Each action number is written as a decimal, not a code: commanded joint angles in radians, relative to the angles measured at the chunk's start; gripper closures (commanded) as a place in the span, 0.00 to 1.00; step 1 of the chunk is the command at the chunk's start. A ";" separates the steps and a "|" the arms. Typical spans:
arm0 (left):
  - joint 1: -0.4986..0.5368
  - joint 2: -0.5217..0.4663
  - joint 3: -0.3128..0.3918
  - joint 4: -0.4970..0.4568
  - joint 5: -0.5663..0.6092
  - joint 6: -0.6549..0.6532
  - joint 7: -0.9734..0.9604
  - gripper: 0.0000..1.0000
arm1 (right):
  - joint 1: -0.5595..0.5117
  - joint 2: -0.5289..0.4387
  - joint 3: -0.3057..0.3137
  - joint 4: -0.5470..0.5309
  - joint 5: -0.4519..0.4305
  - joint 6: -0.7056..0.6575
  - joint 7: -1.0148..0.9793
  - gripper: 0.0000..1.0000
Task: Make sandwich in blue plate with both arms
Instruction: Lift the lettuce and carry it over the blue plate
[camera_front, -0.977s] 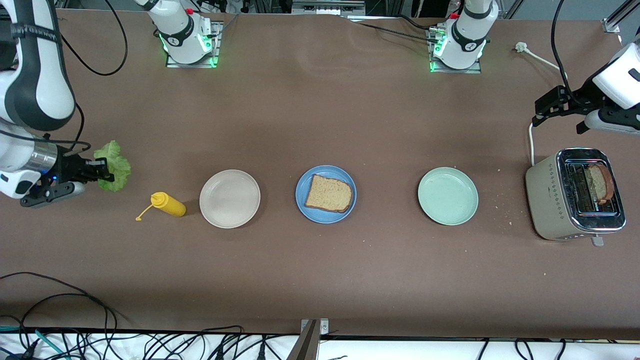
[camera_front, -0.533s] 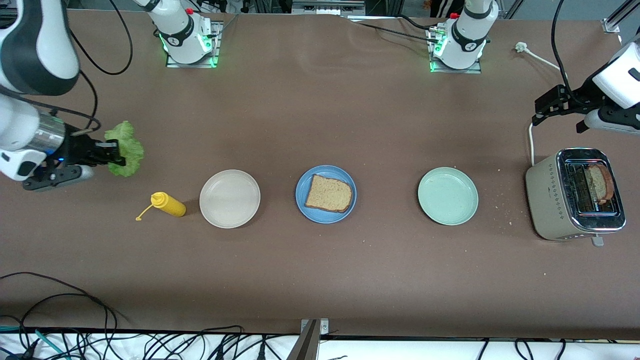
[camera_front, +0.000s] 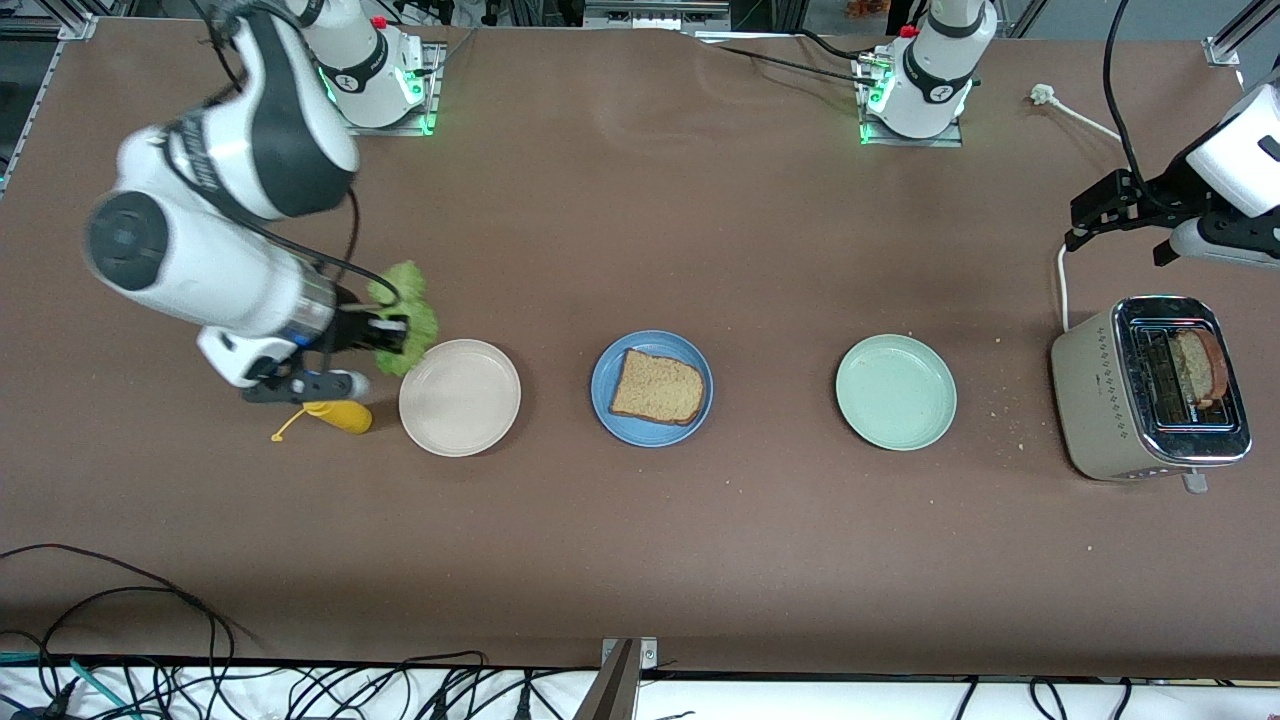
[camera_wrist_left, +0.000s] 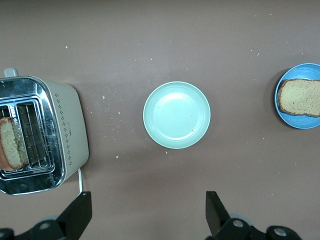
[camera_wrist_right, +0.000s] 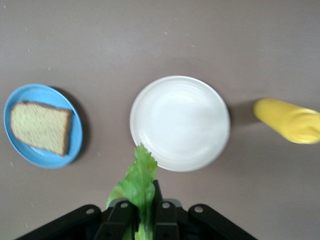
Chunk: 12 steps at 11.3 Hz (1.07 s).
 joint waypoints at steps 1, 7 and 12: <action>0.009 0.012 -0.004 0.031 -0.022 -0.023 -0.001 0.00 | 0.133 0.194 -0.019 0.221 0.019 0.039 0.241 1.00; 0.009 0.012 -0.004 0.031 -0.022 -0.023 -0.001 0.00 | 0.345 0.386 -0.046 0.379 0.019 0.195 0.705 1.00; 0.009 0.012 -0.004 0.031 -0.022 -0.023 0.000 0.00 | 0.420 0.536 -0.046 0.402 0.004 0.404 0.834 1.00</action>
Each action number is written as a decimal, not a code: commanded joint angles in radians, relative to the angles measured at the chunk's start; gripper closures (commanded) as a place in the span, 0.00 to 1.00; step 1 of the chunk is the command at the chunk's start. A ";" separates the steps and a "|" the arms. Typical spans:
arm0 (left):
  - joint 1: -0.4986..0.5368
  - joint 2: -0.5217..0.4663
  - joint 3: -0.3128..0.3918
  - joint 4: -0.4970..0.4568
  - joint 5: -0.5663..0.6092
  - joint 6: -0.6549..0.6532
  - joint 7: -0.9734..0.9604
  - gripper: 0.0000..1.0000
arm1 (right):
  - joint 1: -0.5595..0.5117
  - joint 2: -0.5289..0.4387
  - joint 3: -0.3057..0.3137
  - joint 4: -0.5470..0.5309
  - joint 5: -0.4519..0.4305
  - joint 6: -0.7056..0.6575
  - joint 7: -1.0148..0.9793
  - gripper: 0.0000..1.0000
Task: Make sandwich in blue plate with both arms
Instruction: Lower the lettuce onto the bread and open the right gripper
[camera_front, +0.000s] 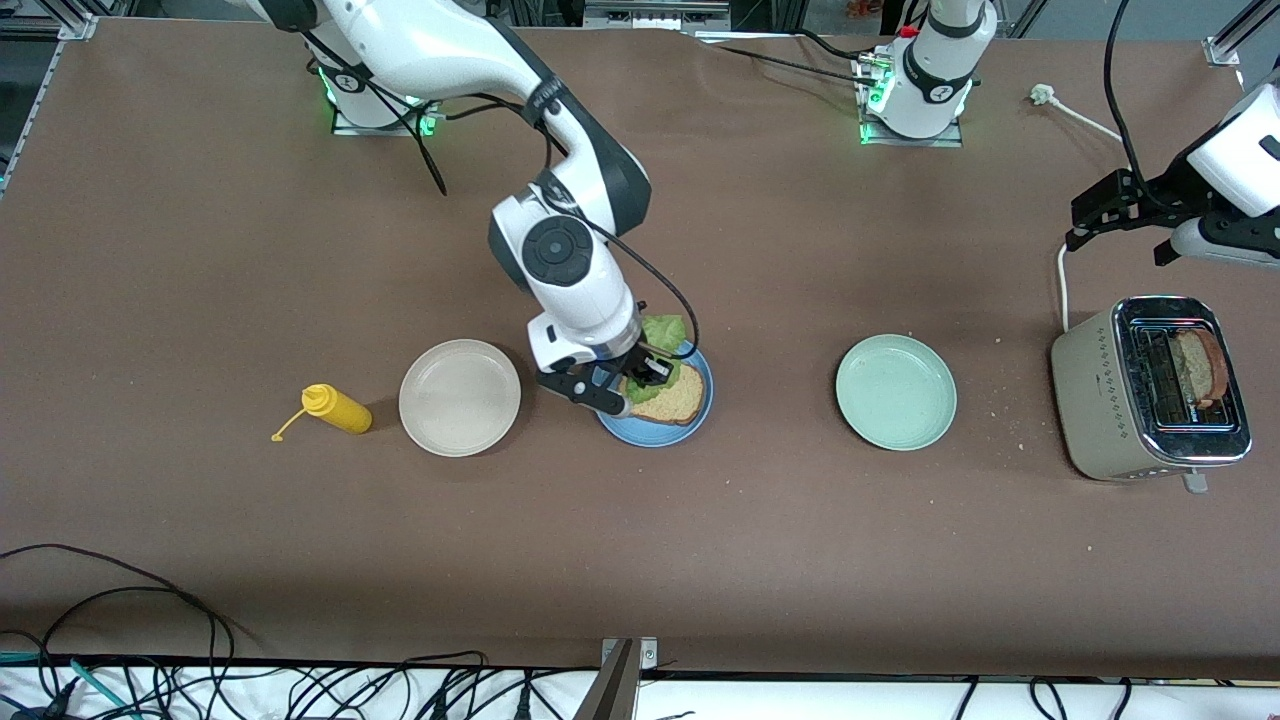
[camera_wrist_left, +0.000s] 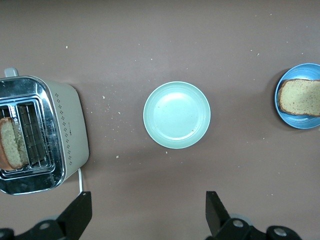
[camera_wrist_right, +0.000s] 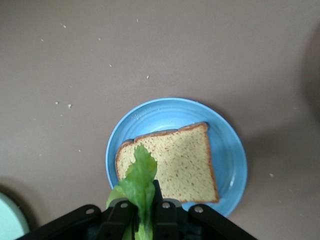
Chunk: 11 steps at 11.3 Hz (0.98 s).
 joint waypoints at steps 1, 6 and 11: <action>0.009 0.011 -0.005 0.029 -0.022 -0.022 -0.001 0.00 | 0.034 0.107 -0.017 0.061 -0.007 0.072 0.029 1.00; 0.006 0.011 -0.006 0.029 -0.022 -0.022 -0.001 0.00 | 0.061 0.130 -0.014 -0.022 -0.067 0.153 0.049 1.00; 0.006 0.011 -0.008 0.029 -0.022 -0.023 -0.001 0.00 | 0.061 0.121 -0.021 -0.025 -0.114 0.156 0.032 0.00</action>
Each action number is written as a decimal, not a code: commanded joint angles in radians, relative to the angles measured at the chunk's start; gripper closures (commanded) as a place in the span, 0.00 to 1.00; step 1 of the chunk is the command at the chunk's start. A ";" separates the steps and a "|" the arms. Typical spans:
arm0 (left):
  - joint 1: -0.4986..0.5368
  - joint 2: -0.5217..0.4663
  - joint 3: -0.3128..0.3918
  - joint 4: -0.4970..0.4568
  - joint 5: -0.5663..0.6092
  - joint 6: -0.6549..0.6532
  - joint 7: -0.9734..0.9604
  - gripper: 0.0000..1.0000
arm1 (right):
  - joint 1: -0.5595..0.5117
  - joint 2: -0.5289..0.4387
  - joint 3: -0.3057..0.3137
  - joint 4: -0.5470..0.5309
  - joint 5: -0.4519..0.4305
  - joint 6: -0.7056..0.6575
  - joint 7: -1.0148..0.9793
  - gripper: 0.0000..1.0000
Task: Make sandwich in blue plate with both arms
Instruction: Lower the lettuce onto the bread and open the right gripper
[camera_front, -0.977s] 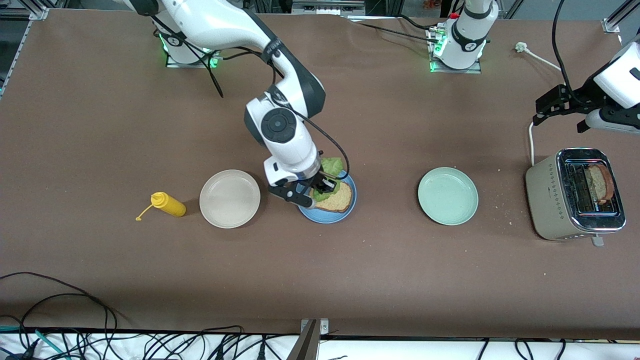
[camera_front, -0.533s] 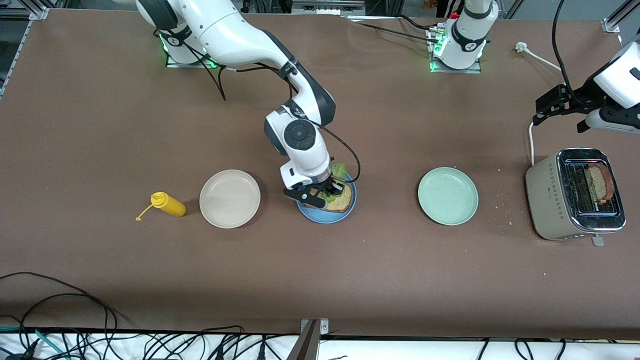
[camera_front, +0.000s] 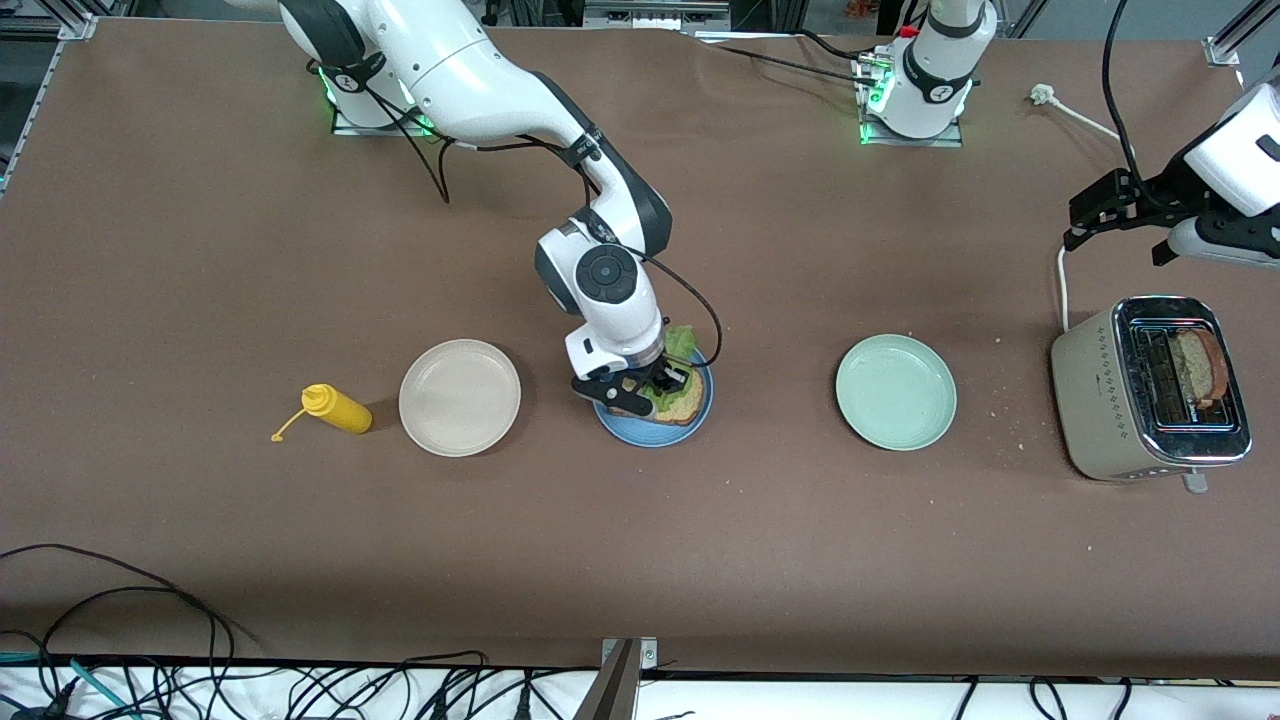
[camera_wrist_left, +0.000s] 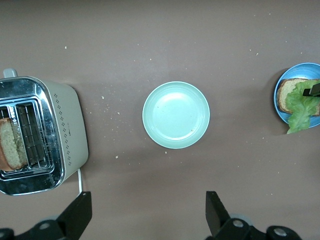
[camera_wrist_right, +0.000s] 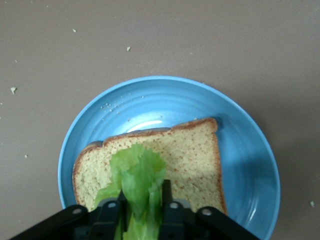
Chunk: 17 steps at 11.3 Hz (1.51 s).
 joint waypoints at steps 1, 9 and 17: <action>0.006 0.011 -0.004 0.029 -0.022 -0.024 -0.001 0.00 | 0.010 -0.019 -0.015 -0.009 -0.085 0.011 0.000 0.00; 0.009 0.005 -0.004 0.016 -0.022 -0.055 -0.006 0.00 | -0.039 -0.102 -0.053 -0.008 -0.068 -0.090 -0.236 0.00; 0.014 0.014 0.002 0.006 -0.018 -0.055 -0.008 0.00 | -0.230 -0.284 0.009 -0.168 -0.044 -0.164 -0.680 0.00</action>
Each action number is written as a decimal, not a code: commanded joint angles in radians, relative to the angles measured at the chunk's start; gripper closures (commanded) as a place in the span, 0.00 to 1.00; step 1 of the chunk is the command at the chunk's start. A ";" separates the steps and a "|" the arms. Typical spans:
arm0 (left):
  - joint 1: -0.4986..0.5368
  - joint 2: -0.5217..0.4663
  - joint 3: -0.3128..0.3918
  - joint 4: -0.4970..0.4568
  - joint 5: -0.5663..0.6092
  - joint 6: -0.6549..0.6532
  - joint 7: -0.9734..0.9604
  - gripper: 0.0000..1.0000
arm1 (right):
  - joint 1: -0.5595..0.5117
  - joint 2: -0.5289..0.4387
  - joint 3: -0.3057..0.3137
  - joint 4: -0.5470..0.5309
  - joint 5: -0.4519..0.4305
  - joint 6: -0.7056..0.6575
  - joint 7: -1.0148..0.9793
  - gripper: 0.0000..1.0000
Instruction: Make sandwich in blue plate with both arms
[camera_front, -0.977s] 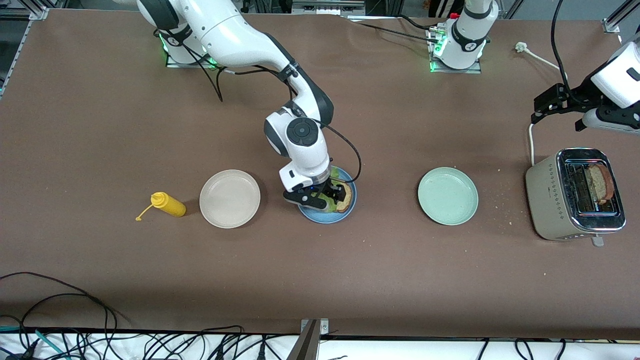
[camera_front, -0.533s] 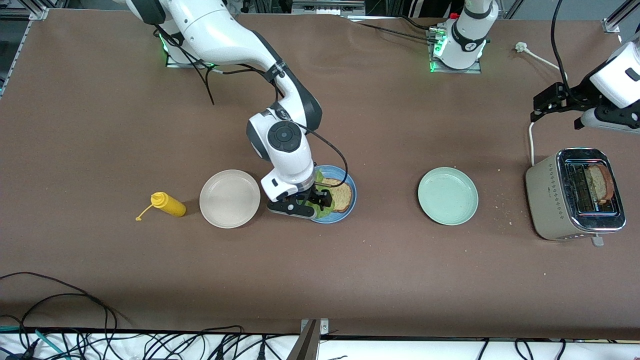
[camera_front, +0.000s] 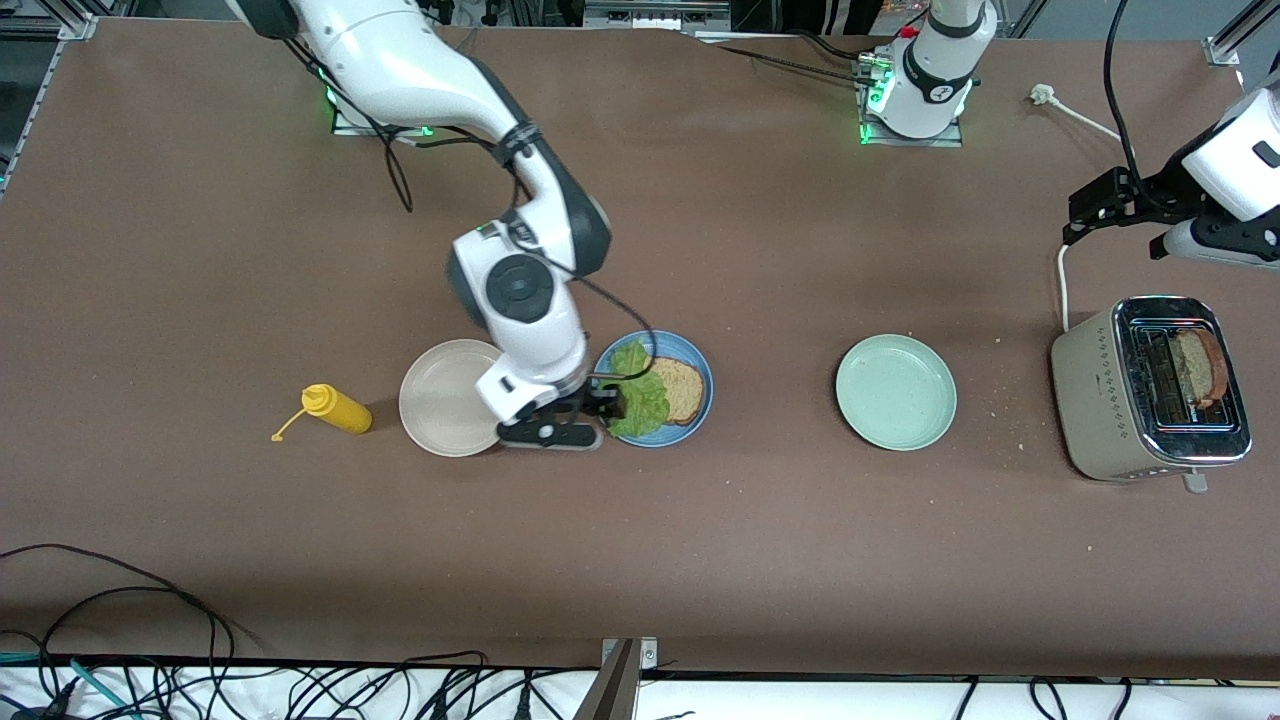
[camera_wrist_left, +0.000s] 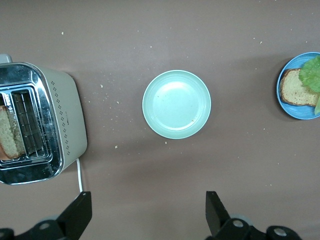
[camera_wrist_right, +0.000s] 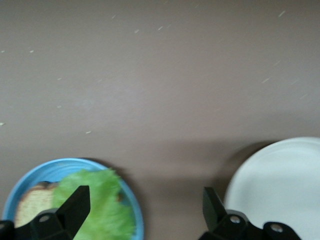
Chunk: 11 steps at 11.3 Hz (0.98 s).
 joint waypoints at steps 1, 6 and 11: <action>0.010 0.010 -0.002 0.006 -0.017 -0.014 -0.008 0.00 | -0.162 -0.167 0.094 -0.187 0.042 -0.013 -0.294 0.00; 0.008 0.010 -0.002 0.008 -0.017 -0.014 -0.006 0.00 | -0.398 -0.306 0.216 -0.352 0.043 -0.053 -0.697 0.00; 0.008 0.010 -0.004 0.008 -0.017 -0.014 -0.004 0.00 | -0.541 -0.380 0.226 -0.370 0.047 -0.197 -1.095 0.00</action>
